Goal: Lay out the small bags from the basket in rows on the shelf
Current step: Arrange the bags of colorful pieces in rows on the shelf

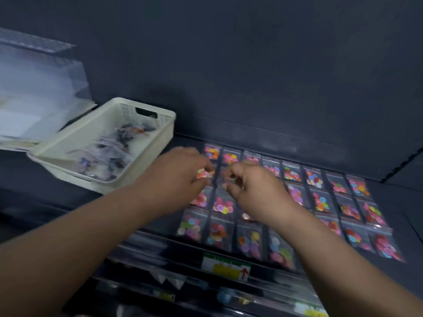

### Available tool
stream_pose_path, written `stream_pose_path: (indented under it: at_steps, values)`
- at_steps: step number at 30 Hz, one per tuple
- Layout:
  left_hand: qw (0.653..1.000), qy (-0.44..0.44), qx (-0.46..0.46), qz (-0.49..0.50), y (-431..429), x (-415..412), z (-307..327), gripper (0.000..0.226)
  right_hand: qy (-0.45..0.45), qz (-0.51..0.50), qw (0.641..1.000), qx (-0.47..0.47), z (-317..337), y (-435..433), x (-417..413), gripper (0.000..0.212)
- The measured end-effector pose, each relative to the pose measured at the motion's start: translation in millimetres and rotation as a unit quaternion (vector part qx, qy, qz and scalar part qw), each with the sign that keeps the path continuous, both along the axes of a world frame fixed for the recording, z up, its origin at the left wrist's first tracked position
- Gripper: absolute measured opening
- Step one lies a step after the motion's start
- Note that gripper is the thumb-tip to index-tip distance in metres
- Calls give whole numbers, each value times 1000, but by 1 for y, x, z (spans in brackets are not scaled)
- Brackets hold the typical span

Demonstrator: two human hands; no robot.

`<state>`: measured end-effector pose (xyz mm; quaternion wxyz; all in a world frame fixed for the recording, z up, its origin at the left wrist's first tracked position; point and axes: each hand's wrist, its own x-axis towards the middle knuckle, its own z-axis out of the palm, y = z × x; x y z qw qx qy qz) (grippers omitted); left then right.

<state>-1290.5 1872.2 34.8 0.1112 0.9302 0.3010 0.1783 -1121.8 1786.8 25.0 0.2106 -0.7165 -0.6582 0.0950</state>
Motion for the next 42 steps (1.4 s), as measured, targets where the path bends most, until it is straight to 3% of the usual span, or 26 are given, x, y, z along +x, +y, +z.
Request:
stream_pose_path:
  at_steps: [4, 12, 19, 29, 31, 33, 35, 37, 42]
  values:
    - [996, 41, 42, 69, 47, -43, 15, 36, -30, 37, 998, 40, 14, 49, -36, 32]
    - [984, 92, 11, 154, 144, -125, 20, 43, -48, 74, 996, 19, 23, 150, -107, 45]
    - [983, 121, -21, 137, 204, -160, 1, 48, -113, 98, 982, -118, 0, 238, -149, 49]
    - [990, 107, -43, 81, 239, -168, -19, 45, -80, 221, 925, -299, -35, 261, -159, 49]
    - [991, 94, -66, 74, 240, -167, -19, 45, -44, 183, 945, -267, -24, 262, -156, 39]
    - [991, 81, -86, 66, 240, -165, -19, 46, -26, 69, 982, -174, -14, 269, -152, 32]
    - [991, 75, -99, 58, 241, -165, -21, 47, -40, -22, 992, -117, -11, 284, -145, 20]
    - [990, 71, -106, 56, 241, -166, -22, 50, -43, -58, 987, -141, -14, 299, -143, 13]
    - [991, 59, -103, 59, 243, -165, -26, 49, -14, -43, 977, -210, -37, 315, -150, 22]
